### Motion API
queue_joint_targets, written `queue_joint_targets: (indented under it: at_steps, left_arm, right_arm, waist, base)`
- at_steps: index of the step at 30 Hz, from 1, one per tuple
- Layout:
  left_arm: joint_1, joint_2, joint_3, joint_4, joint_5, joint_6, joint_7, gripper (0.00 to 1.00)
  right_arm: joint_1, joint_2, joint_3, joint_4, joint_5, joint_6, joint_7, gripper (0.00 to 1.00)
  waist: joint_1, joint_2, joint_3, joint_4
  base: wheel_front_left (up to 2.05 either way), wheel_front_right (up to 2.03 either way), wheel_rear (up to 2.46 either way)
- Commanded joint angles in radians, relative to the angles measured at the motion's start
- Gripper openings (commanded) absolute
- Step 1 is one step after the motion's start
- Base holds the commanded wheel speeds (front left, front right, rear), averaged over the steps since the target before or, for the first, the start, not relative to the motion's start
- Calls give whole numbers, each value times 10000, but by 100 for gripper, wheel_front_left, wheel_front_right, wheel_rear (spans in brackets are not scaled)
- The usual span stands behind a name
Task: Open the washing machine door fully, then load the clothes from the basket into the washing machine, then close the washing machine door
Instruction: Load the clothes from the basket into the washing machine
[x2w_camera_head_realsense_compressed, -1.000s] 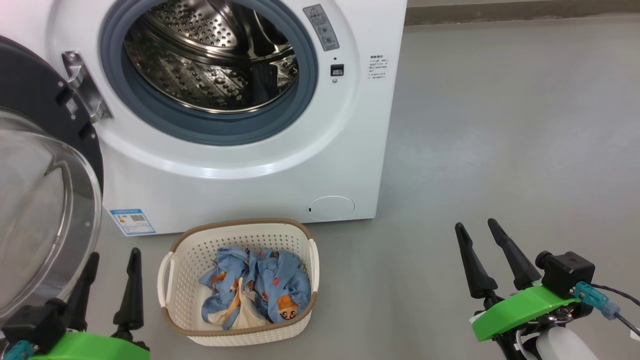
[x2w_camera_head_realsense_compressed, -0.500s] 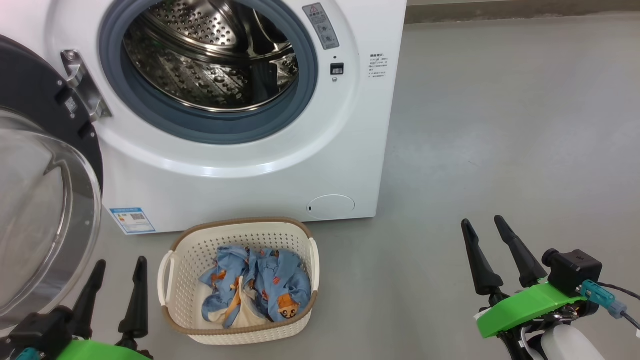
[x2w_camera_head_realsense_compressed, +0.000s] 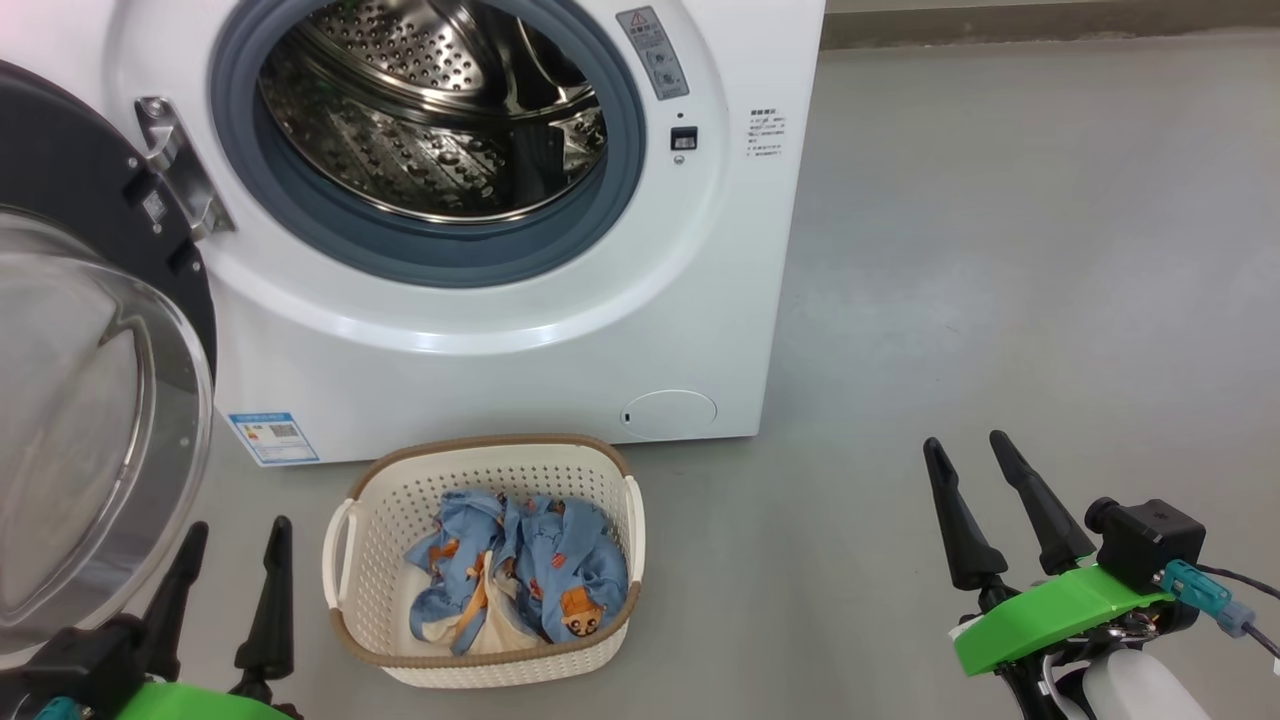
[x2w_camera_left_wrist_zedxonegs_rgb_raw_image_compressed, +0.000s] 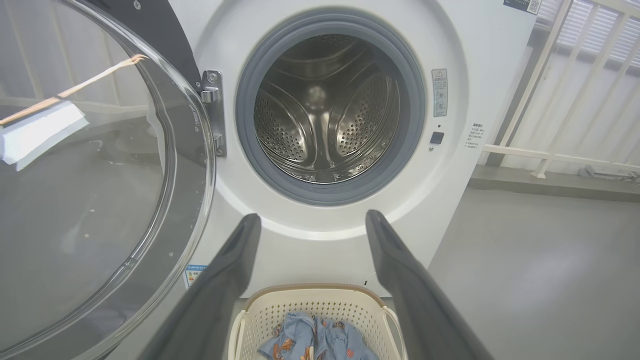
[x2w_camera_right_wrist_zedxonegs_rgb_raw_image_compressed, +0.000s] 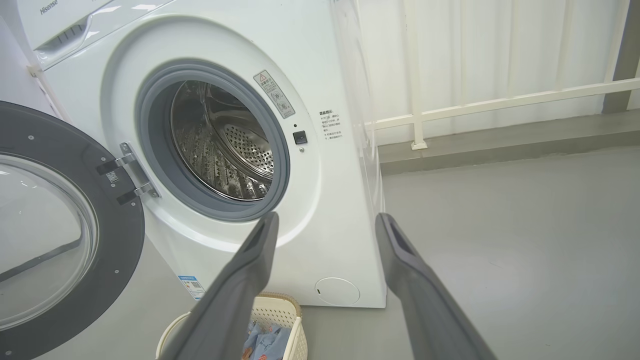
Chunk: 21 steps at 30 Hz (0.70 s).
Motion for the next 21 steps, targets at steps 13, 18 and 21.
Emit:
queue_joint_targets:
  at_steps: [13,18,21]
  left_arm:
    - [-237,121,543,-87,311,-168,-65,100]
    - [-251,90,608,-47,325,-197,-65,100]
    - [-250,67,656,-45,339,-210,-65,100]
  right_arm:
    - [-231,-44,93,-255,-2,75,-122,100]
    - [-212,-3,77,-286,-29,75,-122,100]
    - [-196,15,71,-292,-36,75,-122,100]
  waist:
    - [0,0,27,86]
    - [0,0,46,108]
    - [0,0,55,113]
  base:
    - [0,0,0]
    - [0,0,0]
    - [0,0,0]
